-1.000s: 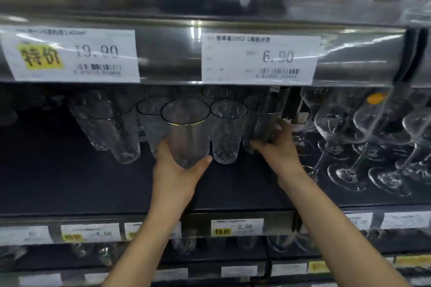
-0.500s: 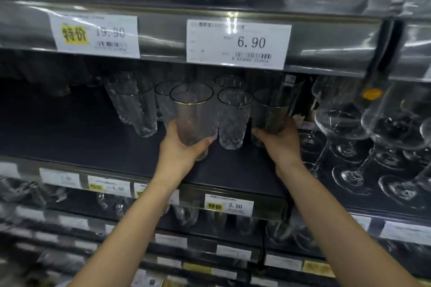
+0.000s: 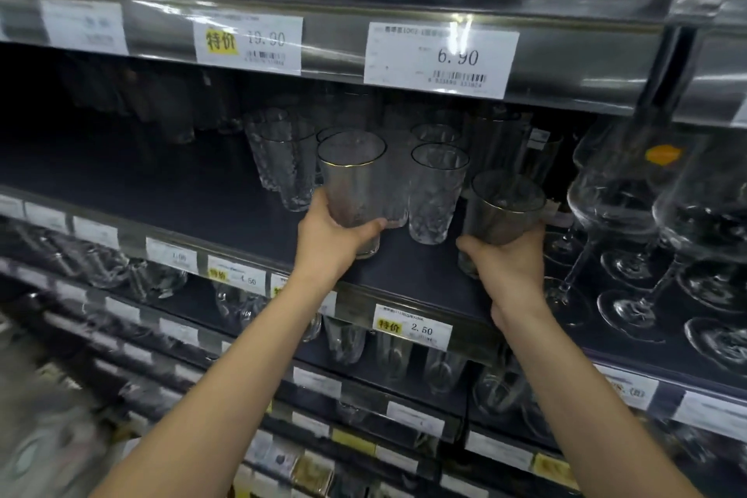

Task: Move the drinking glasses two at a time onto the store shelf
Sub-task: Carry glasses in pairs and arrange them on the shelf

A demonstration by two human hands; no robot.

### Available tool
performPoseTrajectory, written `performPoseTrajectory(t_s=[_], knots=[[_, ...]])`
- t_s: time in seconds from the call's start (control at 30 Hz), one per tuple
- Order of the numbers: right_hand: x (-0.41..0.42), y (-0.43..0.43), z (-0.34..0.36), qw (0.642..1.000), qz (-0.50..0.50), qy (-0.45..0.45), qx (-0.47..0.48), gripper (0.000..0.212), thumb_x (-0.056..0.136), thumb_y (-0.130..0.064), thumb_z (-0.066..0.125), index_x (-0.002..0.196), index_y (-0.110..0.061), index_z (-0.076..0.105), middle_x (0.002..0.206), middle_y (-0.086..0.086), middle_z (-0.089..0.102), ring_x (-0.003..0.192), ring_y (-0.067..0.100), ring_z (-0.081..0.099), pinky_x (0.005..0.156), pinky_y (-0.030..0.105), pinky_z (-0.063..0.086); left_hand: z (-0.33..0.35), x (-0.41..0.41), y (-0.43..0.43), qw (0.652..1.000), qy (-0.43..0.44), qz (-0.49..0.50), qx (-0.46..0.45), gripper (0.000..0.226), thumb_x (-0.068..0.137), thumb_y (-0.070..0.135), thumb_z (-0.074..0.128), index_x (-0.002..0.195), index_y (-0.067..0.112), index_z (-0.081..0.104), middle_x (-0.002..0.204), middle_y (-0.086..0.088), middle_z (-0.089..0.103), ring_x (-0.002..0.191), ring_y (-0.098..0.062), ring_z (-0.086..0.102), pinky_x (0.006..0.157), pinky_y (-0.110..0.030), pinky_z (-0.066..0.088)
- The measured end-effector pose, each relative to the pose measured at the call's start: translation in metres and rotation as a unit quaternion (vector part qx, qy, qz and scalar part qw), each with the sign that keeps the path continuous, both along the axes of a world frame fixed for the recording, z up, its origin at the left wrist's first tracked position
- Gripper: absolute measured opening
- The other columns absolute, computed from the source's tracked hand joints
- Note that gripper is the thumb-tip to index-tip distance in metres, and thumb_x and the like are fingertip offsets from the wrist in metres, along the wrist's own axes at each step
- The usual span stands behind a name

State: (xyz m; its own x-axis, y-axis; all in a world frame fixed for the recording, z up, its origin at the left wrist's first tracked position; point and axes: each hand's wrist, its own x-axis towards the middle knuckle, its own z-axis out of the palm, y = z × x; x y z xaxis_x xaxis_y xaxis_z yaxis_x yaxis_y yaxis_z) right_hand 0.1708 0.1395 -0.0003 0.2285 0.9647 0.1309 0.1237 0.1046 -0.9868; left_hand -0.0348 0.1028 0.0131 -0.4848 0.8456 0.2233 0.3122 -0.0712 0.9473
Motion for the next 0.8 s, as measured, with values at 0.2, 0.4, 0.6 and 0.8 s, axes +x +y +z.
performPoseTrajectory(t_s=[0.2,0.4,0.6,0.8], knots=[[-0.016,-0.027,0.004,0.993,0.077,-0.058,0.066,0.057,0.064,-0.028,0.086,0.101,-0.045,0.046,0.102,-0.017,0.067,0.094,-0.001,0.065,0.082,0.024,0.050,0.001,-0.024,-0.034,0.999,-0.010,0.047,0.015,0.059,0.066,0.030,0.090,0.114,0.024,0.057,0.105,0.013,0.069,0.097,-0.001,0.065,0.082,-0.018,0.051],[-0.062,-0.055,0.016,0.982,0.163,-0.031,0.085,0.058,0.068,-0.027,0.087,0.108,-0.045,0.049,0.102,-0.026,0.066,0.095,-0.005,0.064,0.082,0.022,0.049,0.015,-0.063,-0.077,0.993,-0.018,0.091,0.067,0.051,0.072,0.032,0.086,0.110,0.037,0.053,0.103,0.018,0.068,0.093,0.008,0.064,0.075,-0.008,0.048],[-0.138,-0.075,0.026,0.966,0.241,-0.022,0.097,0.062,0.066,-0.025,0.088,0.110,-0.046,0.049,0.106,-0.020,0.065,0.099,-0.001,0.063,0.087,0.028,0.049,0.028,-0.122,-0.111,0.987,-0.016,0.127,0.100,0.050,0.074,0.030,0.085,0.112,0.034,0.052,0.103,0.016,0.068,0.092,0.006,0.065,0.074,-0.010,0.049],[-0.237,-0.094,0.028,0.951,0.292,0.010,0.099,0.065,0.071,-0.007,0.085,0.117,-0.037,0.050,0.107,-0.013,0.067,0.098,0.000,0.065,0.084,0.021,0.048,0.026,-0.203,-0.152,0.985,0.012,0.143,0.093,0.051,0.072,0.028,0.087,0.108,0.040,0.053,0.099,0.025,0.067,0.093,0.009,0.064,0.074,-0.005,0.046]])
